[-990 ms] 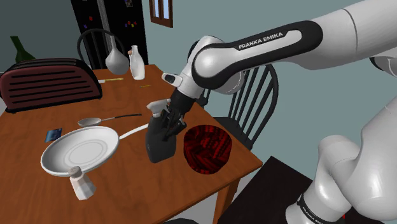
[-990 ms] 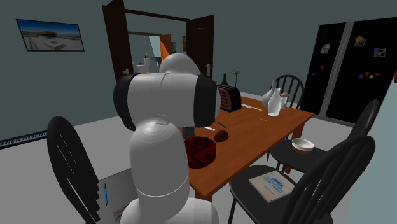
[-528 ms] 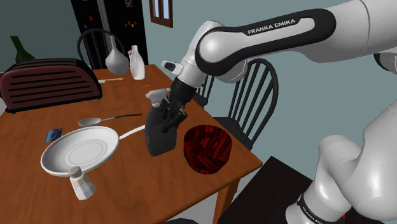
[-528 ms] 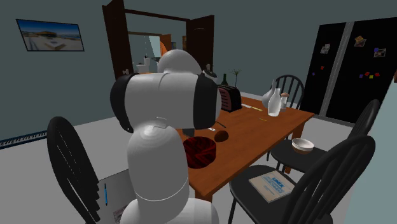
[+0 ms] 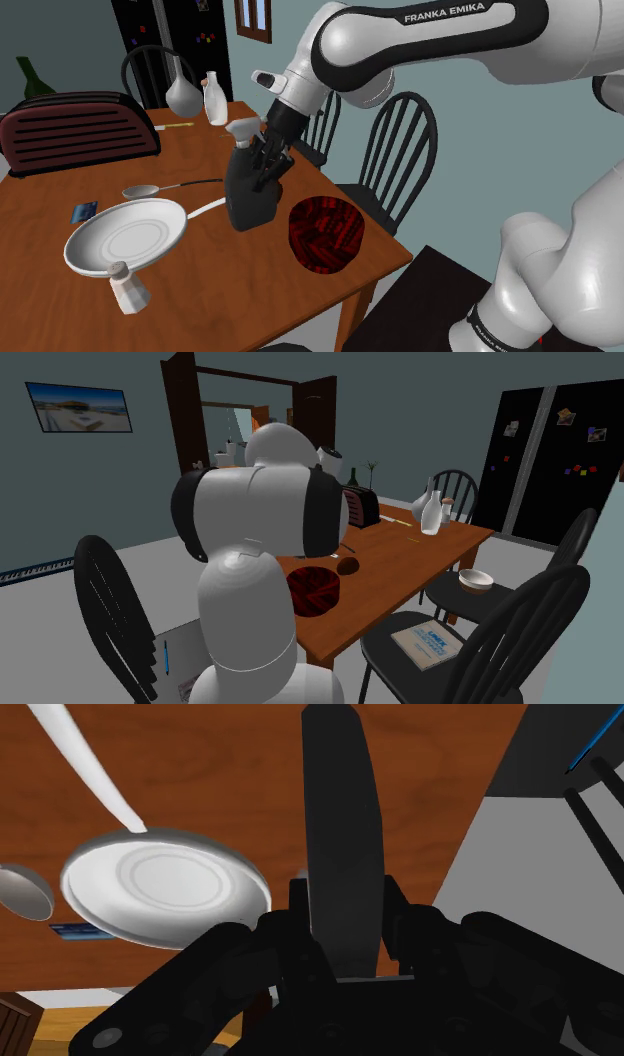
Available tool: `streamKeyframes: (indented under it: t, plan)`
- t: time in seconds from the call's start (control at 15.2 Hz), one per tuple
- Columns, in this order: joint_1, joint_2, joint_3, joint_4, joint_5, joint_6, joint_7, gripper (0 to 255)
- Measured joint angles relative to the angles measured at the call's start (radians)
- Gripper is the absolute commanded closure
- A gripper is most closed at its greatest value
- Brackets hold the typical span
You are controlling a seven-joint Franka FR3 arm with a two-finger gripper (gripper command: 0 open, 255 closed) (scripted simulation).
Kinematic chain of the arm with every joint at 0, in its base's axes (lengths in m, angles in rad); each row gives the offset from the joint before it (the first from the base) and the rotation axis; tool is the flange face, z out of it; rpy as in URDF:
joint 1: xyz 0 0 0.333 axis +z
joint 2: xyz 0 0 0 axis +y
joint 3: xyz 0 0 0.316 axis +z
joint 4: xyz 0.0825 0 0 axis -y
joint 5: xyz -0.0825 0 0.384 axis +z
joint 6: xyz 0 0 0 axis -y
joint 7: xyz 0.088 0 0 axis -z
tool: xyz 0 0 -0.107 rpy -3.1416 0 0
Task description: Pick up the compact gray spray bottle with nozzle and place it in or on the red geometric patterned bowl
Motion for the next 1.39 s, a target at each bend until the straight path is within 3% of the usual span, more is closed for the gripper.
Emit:
streamKeyframes:
  t: [0.79,1.39]
  plan:
    - [-0.008,-0.007,-0.003,0.147,-0.040,-0.142,0.069,255]
    - [-0.064,-0.266,-0.060,-0.088,-0.076,-0.200,-0.008,255]
